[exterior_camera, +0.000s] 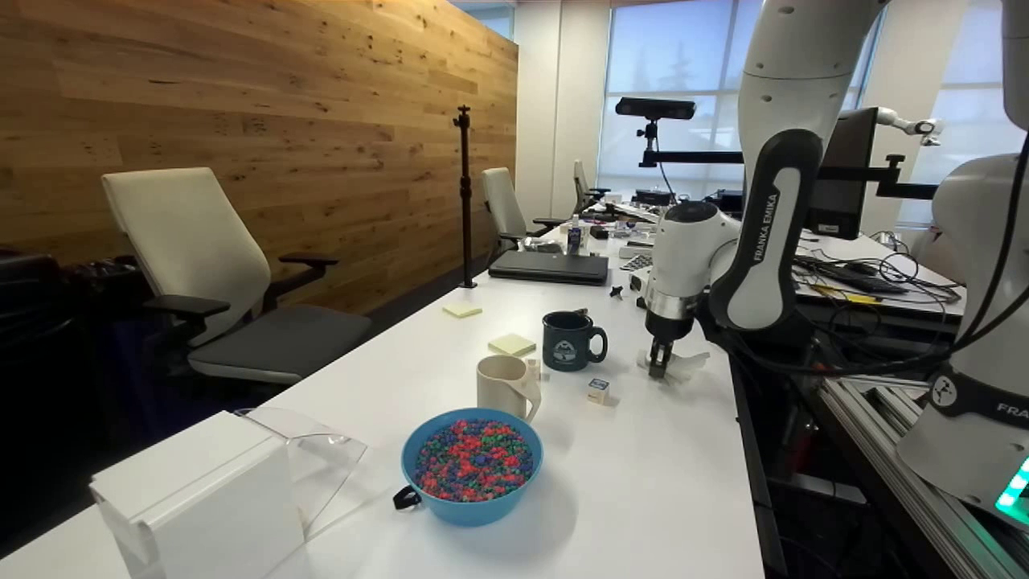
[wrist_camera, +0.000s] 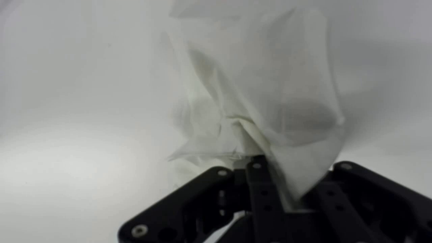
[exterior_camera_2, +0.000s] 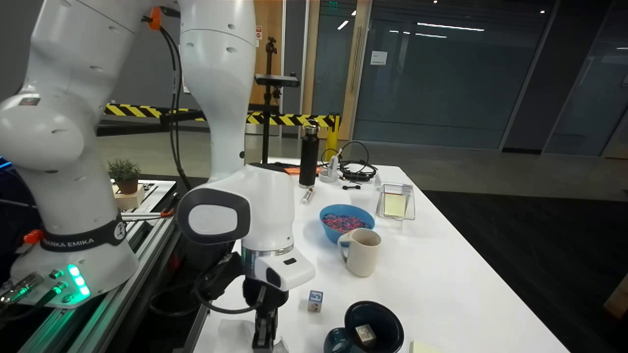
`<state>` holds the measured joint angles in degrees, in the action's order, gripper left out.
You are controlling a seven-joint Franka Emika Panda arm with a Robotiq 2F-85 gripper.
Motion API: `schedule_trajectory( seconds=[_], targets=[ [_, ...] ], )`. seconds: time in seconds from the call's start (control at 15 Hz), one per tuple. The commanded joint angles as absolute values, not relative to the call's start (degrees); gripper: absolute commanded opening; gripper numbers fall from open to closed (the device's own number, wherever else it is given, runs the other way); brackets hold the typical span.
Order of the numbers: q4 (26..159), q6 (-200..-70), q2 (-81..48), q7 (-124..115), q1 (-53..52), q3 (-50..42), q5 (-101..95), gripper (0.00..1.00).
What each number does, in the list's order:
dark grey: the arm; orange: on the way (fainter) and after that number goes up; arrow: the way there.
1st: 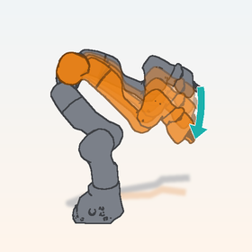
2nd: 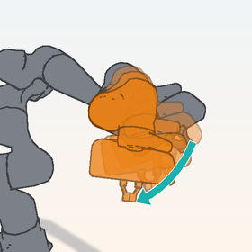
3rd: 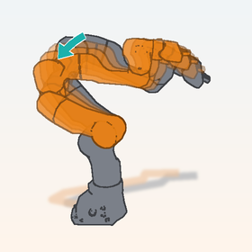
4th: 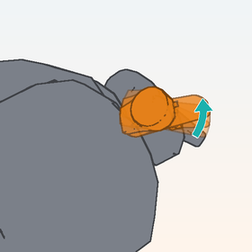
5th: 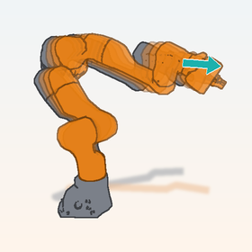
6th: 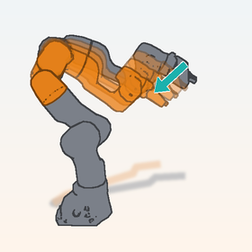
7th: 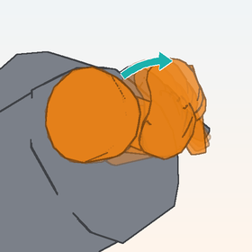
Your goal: Use the paper towel to wipe the surface
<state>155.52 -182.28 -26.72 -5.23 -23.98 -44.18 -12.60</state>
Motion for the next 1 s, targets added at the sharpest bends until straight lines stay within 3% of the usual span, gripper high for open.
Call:
schedule_trajectory(
  seconds=[0.0,0.93],
  targets=[
    [157.1,-184.1,-28.1,-0.9,-24.2,-45.9,-10.3,0.01],
    [150.2,-181.4,-30.0,-2.4,-18.8,-38.7,-4.8,0.01]
  ],
)
